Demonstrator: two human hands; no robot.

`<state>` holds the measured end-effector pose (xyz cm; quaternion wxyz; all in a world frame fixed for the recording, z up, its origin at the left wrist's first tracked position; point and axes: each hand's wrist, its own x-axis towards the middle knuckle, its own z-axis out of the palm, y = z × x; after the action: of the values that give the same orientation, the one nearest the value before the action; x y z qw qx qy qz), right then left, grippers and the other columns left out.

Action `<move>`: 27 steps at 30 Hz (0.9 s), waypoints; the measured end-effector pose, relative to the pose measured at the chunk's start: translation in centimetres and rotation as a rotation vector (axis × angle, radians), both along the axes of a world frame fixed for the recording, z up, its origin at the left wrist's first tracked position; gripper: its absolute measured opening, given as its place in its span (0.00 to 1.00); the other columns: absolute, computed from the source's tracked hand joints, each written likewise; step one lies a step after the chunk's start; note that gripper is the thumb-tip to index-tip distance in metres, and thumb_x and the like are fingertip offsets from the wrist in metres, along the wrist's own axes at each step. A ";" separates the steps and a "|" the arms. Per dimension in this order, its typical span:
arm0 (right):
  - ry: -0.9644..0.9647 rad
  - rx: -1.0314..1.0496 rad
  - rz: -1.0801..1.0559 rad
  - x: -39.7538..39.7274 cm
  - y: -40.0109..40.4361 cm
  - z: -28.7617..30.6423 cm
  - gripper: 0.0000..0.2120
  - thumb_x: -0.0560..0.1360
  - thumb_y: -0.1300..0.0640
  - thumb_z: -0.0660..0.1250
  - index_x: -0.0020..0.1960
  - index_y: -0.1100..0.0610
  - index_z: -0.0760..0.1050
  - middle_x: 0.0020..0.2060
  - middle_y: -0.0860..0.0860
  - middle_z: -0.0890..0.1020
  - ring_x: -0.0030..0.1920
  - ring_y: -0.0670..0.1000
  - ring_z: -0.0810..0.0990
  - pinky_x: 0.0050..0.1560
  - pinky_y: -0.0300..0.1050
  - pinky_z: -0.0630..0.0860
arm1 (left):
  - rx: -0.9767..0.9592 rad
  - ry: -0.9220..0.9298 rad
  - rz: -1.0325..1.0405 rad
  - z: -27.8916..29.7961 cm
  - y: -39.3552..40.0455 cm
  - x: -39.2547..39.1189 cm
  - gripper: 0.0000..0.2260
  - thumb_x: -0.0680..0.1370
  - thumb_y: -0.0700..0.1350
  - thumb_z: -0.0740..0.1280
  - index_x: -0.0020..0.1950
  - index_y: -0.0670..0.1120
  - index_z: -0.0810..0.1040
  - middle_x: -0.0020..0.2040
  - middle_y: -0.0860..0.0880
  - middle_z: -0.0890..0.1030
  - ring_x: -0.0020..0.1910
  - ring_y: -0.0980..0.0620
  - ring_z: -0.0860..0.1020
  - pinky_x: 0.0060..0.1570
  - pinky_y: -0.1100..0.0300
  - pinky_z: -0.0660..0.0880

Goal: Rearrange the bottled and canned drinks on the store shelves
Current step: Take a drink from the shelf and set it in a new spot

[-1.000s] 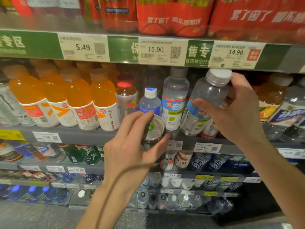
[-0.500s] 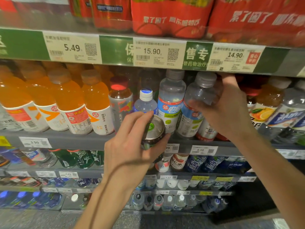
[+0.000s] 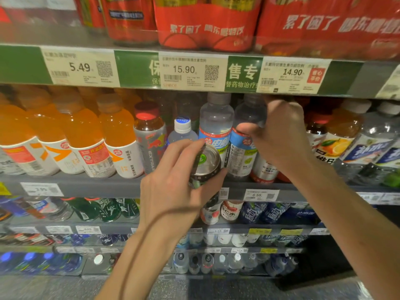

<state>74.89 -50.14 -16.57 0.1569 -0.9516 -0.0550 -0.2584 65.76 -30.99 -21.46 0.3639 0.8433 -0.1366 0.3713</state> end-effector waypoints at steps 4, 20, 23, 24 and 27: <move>0.056 0.055 0.033 -0.9 0.0 0.3 0.24 0.71 0.43 0.76 0.56 0.61 0.77 0.49 0.57 0.81 0.48 0.53 0.74 0.41 0.33 0.61 | 0.013 0.045 0.005 0.4 -0.2 -0.2 0.23 0.74 0.58 0.72 0.63 0.45 0.81 0.59 0.52 0.81 0.54 0.55 0.80 0.44 0.51 0.80; 0.419 0.758 0.592 -10.8 3.8 -2.2 0.30 0.64 0.61 0.82 0.57 0.39 0.74 0.50 0.34 0.83 0.52 0.37 0.82 0.50 0.34 0.78 | -0.259 0.258 -0.038 5.7 -0.2 -4.0 0.42 0.59 0.63 0.79 0.71 0.56 0.70 0.50 0.64 0.80 0.54 0.66 0.78 0.50 0.62 0.77; 0.327 0.720 0.584 -11.4 4.7 -1.5 0.29 0.62 0.61 0.83 0.53 0.39 0.74 0.47 0.34 0.84 0.50 0.35 0.82 0.47 0.28 0.75 | -0.275 0.305 -0.083 6.4 0.9 -5.0 0.43 0.58 0.66 0.77 0.70 0.56 0.71 0.51 0.64 0.80 0.53 0.63 0.79 0.47 0.63 0.75; 0.321 0.723 0.587 -11.5 4.8 -1.4 0.28 0.62 0.60 0.83 0.53 0.39 0.75 0.47 0.35 0.84 0.49 0.36 0.82 0.46 0.28 0.75 | -0.281 0.332 -0.102 6.5 1.3 -5.2 0.43 0.58 0.67 0.77 0.70 0.56 0.72 0.53 0.64 0.80 0.53 0.62 0.79 0.45 0.63 0.74; 0.344 0.742 0.593 -12.1 5.8 -0.7 0.26 0.62 0.58 0.81 0.54 0.41 0.76 0.42 0.33 0.83 0.46 0.36 0.82 0.46 0.30 0.77 | -0.250 0.427 -0.126 6.5 3.2 -5.9 0.41 0.58 0.70 0.75 0.69 0.57 0.73 0.57 0.64 0.80 0.44 0.65 0.78 0.41 0.65 0.72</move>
<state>62.82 -44.34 -17.32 0.5579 -0.8041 -0.2005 -0.0442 59.82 -27.84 -14.94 0.5083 0.8409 -0.0619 0.1752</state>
